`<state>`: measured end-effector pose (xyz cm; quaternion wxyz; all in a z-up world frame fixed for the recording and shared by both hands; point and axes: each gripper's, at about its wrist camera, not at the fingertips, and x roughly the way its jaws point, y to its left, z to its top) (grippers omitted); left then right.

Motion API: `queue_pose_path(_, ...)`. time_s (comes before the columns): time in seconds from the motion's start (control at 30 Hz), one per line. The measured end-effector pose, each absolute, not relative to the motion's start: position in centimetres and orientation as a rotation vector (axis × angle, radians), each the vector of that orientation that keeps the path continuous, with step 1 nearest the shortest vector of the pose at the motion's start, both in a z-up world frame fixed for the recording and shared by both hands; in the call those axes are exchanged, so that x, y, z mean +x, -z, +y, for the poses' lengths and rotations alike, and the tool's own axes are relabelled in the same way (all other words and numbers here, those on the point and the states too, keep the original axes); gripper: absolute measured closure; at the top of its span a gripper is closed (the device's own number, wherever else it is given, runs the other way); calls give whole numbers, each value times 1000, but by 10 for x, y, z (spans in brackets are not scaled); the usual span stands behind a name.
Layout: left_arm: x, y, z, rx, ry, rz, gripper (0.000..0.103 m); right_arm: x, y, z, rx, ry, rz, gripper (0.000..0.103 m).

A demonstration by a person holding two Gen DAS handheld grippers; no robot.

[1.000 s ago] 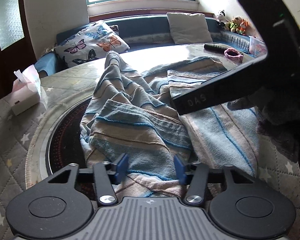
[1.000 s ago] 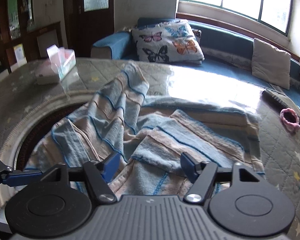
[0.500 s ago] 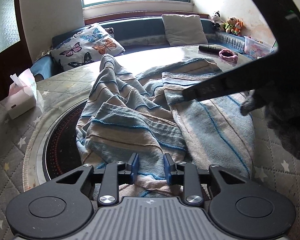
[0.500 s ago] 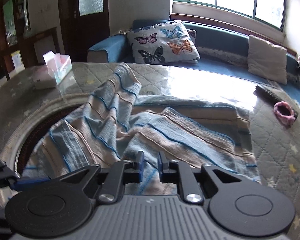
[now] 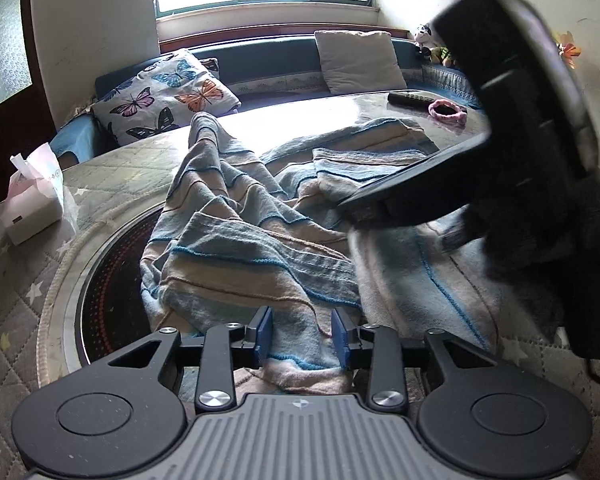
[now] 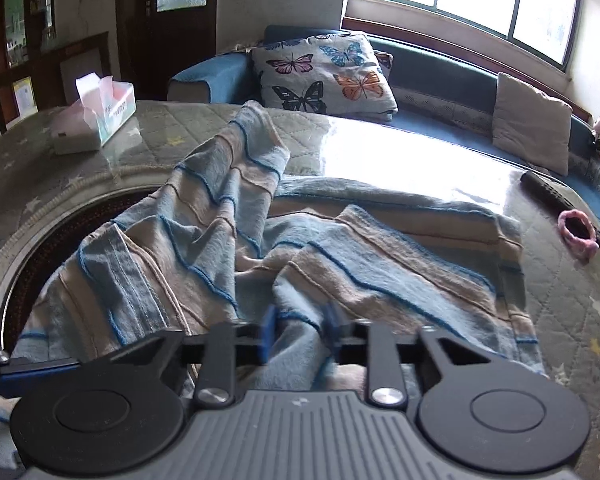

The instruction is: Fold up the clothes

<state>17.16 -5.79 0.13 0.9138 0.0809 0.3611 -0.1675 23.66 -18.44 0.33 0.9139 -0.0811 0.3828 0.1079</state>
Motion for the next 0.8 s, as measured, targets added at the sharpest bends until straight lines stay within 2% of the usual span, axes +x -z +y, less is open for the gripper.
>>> queue_pose_path(0.03, 172, -1, -58, 166, 340, 742, 85, 234, -6, -189, -151, -222, 784, 92)
queue_pose_path(0.17, 170, -7, -47, 131, 323, 723, 97, 221, -22, -209, -102, -202, 748, 94)
queue_pose_path(0.6, 122, -57, 31, -24, 103, 570, 100, 125, -64, -300, 27, -114, 643, 95)
queue_pose_path(0.8, 81, -57, 79, -115, -5, 572, 100, 84, -67, -334, 74, -74, 642, 95)
